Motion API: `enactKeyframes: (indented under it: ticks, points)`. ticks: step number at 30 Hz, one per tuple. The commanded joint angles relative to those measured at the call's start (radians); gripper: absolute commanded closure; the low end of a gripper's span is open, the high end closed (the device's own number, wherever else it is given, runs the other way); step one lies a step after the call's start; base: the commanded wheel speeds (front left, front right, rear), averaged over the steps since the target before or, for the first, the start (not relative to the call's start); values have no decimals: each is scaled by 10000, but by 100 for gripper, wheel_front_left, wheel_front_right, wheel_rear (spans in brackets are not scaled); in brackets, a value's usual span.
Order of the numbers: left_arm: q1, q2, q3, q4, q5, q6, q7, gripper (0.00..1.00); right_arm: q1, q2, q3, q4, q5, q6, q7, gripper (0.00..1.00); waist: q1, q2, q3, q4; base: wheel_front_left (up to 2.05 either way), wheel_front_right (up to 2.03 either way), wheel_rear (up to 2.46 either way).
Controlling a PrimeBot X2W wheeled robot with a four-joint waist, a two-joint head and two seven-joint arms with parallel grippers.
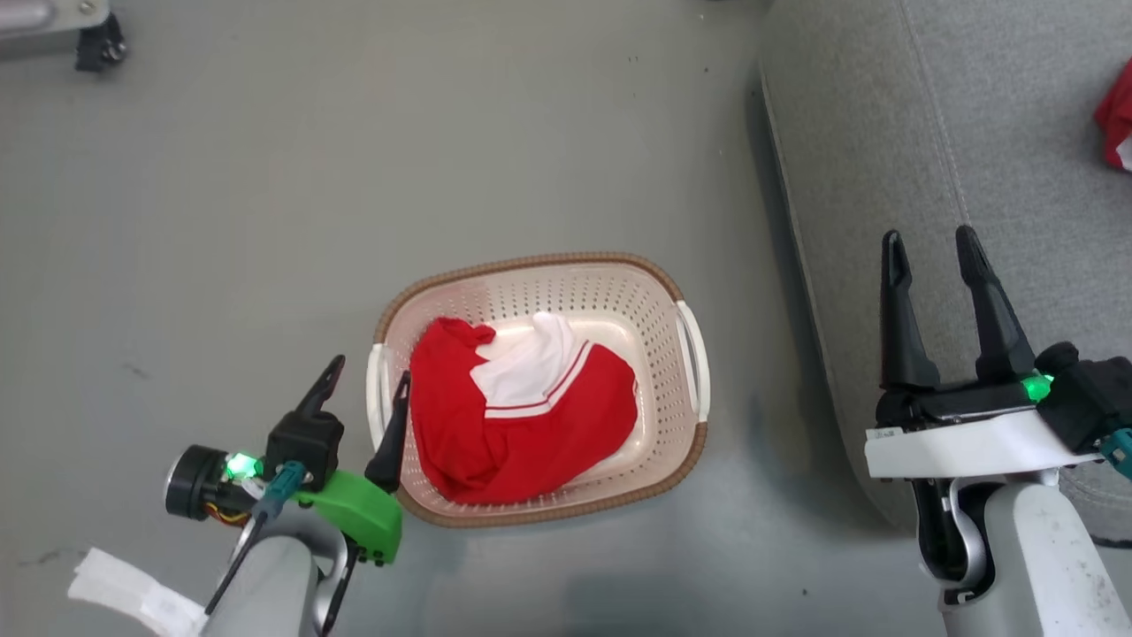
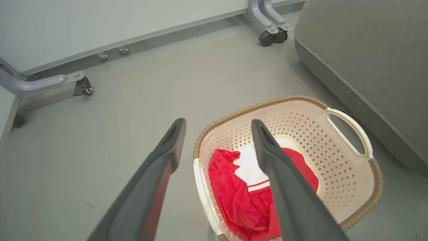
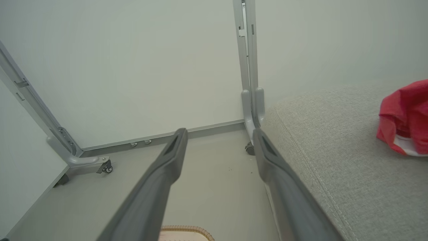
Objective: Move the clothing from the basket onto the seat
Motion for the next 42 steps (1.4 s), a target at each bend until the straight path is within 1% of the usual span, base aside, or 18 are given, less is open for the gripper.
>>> enactKeyframes:
  ticks: [1,4,8,17,21,25,31,42]
  points:
    - [-528,211,-64,352,209,-49,-4,0,-271,20,58,-89,81,-4,-34,0,0,0,1578,-986,0,0,0]
    - [-1241,458,-476,1217,543,-51,-4,0,-545,19,89,-203,273,-4,-34,0,0,0,2234,-1294,0,0,0]
    - [-2173,758,-937,2034,841,-56,-2,0,-784,23,205,-287,485,-4,-34,0,0,0,2971,-1628,0,0,0]
    - [-4192,935,-1954,3997,1116,-62,1,0,-1133,25,527,-507,726,-4,-34,0,0,0,4139,-2090,0,0,0]
    - [-5088,840,-2541,4977,1218,-62,216,0,-1236,24,601,-617,815,-4,-34,0,0,0,4596,-2212,0,0,0]
    - [-5747,754,-2917,5650,1105,-63,371,0,-1292,24,716,-690,927,-4,-34,0,0,0,4980,-2305,0,0,0]
    - [-6499,944,-3691,6633,1310,-60,994,0,-1424,21,939,-763,1120,-4,-34,0,0,0,5492,-2516,0,0,0]
    - [-7271,1124,-4837,7364,1564,-50,1656,0,-1461,22,1319,-717,1521,-4,-34,0,0,0,6015,-2879,0,0,0]
